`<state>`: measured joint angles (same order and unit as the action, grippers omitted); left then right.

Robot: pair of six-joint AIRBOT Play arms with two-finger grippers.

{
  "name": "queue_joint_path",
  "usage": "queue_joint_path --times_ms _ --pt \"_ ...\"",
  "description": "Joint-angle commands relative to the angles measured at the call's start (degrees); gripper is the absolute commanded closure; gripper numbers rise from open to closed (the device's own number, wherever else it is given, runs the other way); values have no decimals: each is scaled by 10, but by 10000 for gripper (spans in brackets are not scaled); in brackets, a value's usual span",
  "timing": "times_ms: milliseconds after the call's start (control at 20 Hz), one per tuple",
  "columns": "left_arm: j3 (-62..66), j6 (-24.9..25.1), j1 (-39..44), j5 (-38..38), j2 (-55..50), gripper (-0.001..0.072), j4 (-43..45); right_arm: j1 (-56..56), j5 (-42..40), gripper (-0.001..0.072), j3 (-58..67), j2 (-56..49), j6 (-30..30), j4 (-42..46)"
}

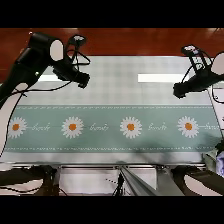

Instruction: Fold the shirts.

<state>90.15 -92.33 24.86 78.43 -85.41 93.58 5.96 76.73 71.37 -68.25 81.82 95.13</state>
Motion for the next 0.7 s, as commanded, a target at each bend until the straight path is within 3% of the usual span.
queue_joint_path --times_ms 0,650 --pt "-2 -14 5 2 -2 -13 9 7 2 113 0 -5 0 -1" --pt "-2 -14 5 2 -7 -13 9 7 2 114 0 -5 0 -1"
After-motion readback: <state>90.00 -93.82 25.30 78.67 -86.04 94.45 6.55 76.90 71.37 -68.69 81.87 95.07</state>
